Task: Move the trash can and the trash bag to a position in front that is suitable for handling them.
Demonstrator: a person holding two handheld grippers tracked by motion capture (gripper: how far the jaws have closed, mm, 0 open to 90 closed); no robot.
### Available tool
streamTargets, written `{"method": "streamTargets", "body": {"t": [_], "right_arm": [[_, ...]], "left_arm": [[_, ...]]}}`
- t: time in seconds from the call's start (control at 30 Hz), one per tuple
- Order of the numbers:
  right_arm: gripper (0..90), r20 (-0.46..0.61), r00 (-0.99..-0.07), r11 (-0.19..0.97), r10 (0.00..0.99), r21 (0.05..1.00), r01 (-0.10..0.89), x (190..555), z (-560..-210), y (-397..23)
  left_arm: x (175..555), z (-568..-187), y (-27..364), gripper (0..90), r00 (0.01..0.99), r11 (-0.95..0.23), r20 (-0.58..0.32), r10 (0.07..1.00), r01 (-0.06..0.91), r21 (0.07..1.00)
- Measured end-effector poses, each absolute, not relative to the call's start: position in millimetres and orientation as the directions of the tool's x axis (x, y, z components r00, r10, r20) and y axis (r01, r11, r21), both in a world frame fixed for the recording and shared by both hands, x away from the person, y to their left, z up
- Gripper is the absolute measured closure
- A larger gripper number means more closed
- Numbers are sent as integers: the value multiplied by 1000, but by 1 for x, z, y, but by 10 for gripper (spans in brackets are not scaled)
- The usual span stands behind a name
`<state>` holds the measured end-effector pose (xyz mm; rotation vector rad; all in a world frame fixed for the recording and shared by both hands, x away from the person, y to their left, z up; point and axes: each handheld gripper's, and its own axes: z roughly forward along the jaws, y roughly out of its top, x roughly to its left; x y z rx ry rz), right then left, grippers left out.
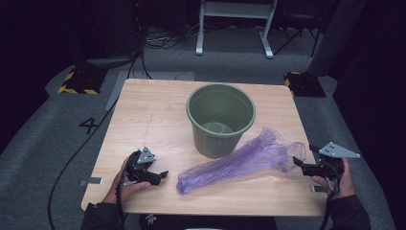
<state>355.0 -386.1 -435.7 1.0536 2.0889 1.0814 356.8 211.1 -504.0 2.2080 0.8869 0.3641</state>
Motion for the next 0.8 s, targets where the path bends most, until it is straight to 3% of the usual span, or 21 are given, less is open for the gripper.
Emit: {"method": "streamTargets", "body": {"t": [0.37,0.8], "right_arm": [[164,-116,-561,355,820,871,339,357,-422,-370],[162,-117,-648,412,752,852,324,371,-423,-320]], "left_arm": [[357,-504,211,143,720,-501,-8,694,490,713],[357,-504,211,143,721,-502,-7,693,490,712]]}}
